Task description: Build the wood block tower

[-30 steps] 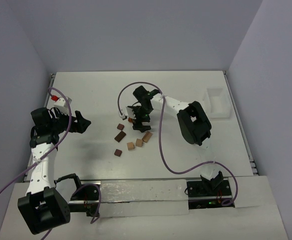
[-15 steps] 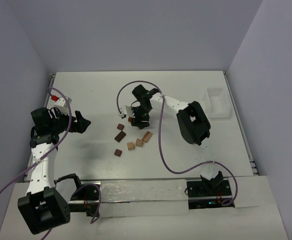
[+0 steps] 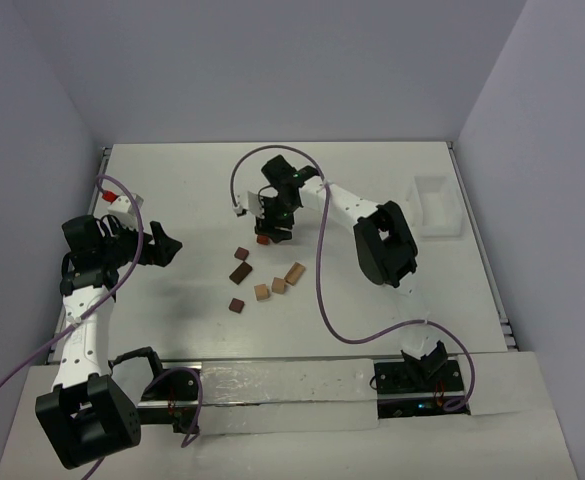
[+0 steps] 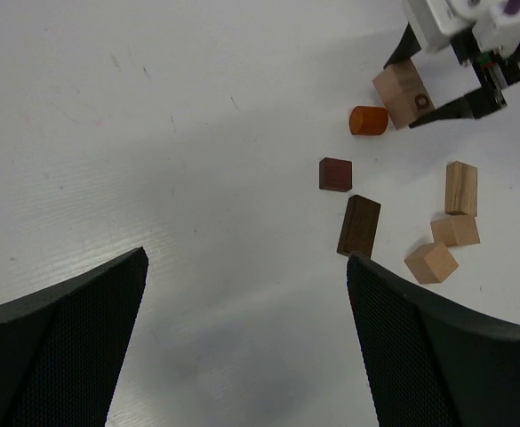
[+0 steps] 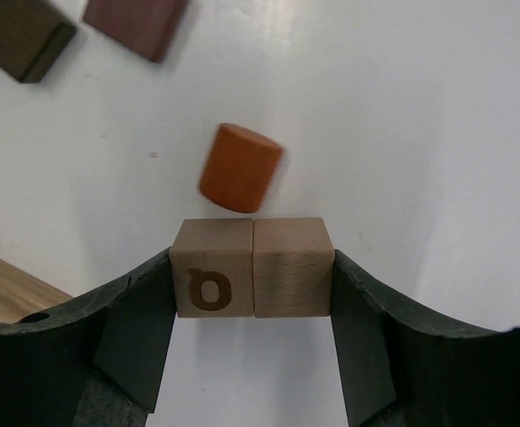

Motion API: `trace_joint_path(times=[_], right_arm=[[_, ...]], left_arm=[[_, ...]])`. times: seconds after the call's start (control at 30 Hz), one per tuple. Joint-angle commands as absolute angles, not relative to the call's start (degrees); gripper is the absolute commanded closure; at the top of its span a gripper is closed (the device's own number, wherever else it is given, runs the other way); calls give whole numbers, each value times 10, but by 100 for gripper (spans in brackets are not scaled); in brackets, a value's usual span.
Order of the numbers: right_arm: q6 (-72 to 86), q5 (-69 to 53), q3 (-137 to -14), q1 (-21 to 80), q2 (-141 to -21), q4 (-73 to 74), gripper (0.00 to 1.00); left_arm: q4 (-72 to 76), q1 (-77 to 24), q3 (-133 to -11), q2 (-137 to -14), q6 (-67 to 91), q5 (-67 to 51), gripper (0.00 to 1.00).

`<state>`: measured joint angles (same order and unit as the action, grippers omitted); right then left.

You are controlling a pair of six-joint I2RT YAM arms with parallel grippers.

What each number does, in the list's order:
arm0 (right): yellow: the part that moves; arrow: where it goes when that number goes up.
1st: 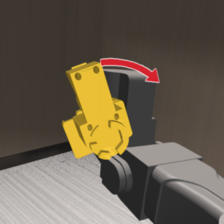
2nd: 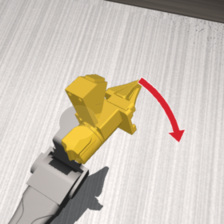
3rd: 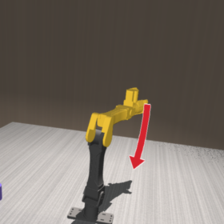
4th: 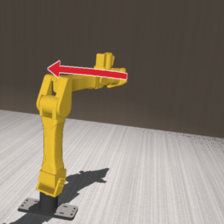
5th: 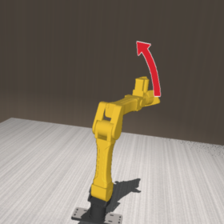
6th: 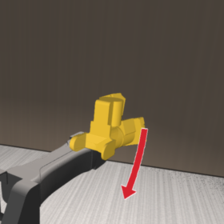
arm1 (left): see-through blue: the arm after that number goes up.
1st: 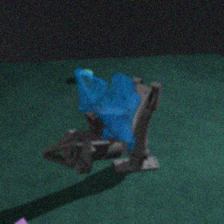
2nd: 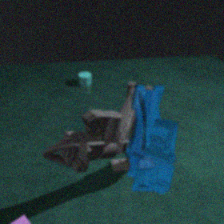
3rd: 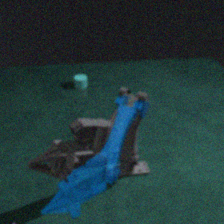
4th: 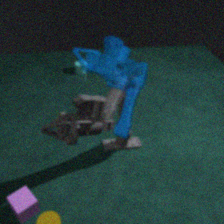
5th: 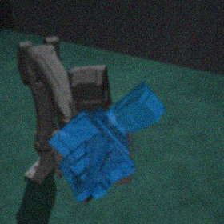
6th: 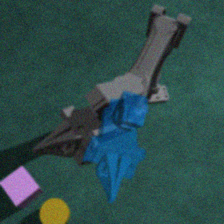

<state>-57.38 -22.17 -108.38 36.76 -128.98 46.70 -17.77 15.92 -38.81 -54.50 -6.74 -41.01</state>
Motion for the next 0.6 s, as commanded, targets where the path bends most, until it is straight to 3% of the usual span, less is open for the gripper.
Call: trace_joint_path(times=[0.0,0.57], right_arm=[[-504,-212,-1149,353,-1314,463,51],[-515,-192,-1151,356,-1336,486,52]], left_arm=[[-152,164,-388,-540,-70,-417,1],[-152,163,-388,-542,-70,-416,1]])
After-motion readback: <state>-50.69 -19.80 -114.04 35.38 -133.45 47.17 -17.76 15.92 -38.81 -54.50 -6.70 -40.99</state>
